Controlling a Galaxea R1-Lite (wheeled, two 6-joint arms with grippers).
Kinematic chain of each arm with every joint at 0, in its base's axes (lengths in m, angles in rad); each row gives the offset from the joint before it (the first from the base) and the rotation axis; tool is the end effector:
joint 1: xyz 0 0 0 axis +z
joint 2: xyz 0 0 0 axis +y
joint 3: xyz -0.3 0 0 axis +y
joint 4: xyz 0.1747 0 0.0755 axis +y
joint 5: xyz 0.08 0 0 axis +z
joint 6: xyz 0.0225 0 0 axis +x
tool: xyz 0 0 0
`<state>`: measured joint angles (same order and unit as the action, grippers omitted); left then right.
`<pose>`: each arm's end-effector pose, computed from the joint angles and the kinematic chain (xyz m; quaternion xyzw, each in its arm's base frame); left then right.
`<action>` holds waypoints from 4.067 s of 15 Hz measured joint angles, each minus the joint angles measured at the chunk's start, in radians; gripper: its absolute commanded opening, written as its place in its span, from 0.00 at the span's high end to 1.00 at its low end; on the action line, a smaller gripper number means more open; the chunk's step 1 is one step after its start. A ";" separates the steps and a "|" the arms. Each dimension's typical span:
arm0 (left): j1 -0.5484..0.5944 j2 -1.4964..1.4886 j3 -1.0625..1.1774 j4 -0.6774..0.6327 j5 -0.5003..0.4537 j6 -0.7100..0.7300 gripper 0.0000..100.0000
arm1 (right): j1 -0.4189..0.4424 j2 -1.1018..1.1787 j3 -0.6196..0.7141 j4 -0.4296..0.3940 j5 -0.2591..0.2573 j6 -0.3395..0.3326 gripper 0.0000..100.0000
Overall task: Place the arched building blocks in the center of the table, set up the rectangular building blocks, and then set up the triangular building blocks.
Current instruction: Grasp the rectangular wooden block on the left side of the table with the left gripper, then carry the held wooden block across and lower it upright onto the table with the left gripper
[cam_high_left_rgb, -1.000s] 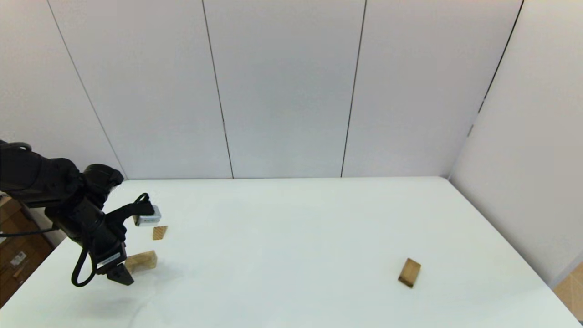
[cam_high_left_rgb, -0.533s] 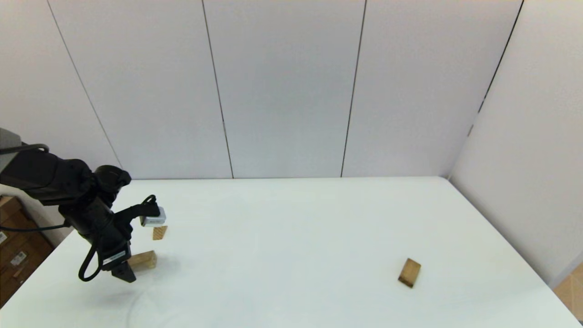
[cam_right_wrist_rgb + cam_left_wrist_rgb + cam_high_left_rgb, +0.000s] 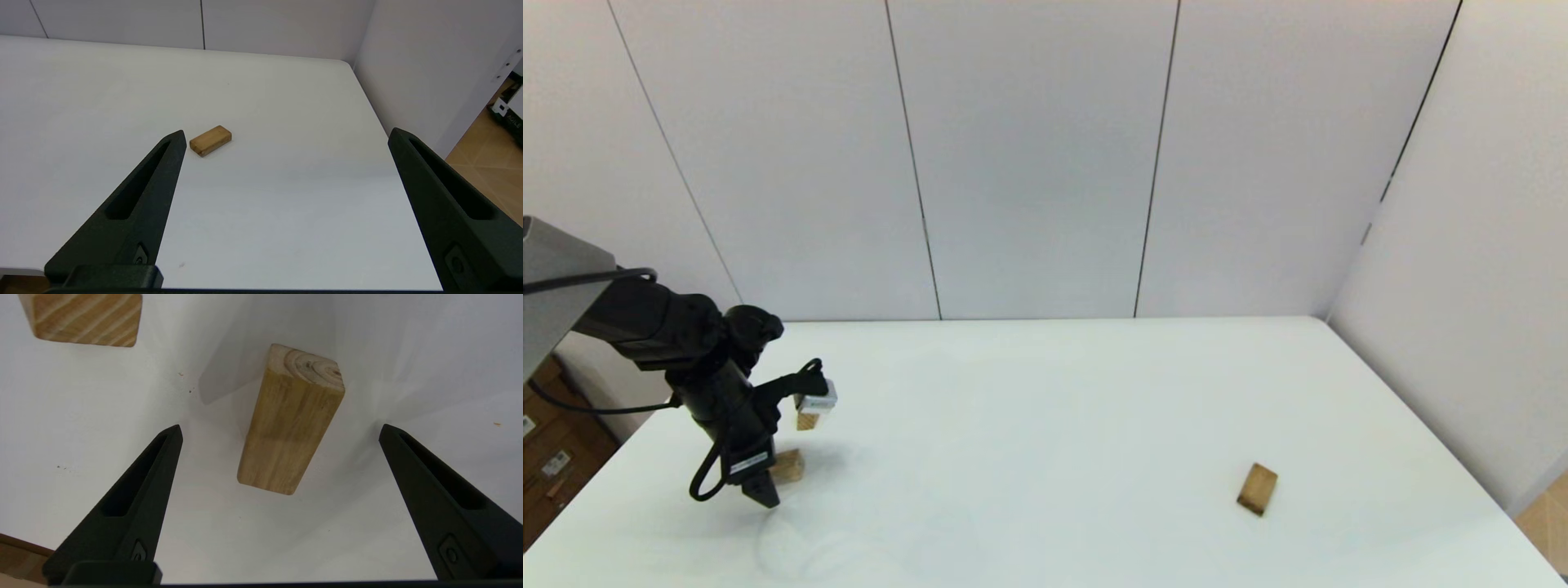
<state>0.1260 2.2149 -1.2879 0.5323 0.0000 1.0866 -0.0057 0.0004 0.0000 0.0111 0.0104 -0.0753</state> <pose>0.3540 0.0448 0.0436 0.3487 0.5938 -0.3038 0.6585 -0.0228 0.0004 0.0744 -0.0376 0.0057 0.0026 0.9993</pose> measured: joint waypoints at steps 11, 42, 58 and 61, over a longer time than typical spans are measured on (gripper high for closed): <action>-0.027 0.021 -0.001 0.004 0.001 0.001 0.00 | 0.000 0.000 0.000 0.001 0.000 0.005 0.00; -0.028 0.006 -0.006 0.006 0.001 0.010 1.00 | 0.000 0.000 0.000 0.000 0.000 0.006 0.00; -0.461 0.003 -0.471 0.395 -0.050 -0.140 1.00 | 0.000 0.000 0.000 -0.001 0.017 -0.003 0.00; -0.552 0.074 -0.580 0.423 -0.063 -0.244 1.00 | 0.000 0.000 0.000 -0.002 0.016 -0.003 0.00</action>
<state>-0.4257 2.2894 -1.8681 0.9557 -0.0634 0.8423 -0.0062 0.0004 0.0000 0.0089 0.0268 -0.0787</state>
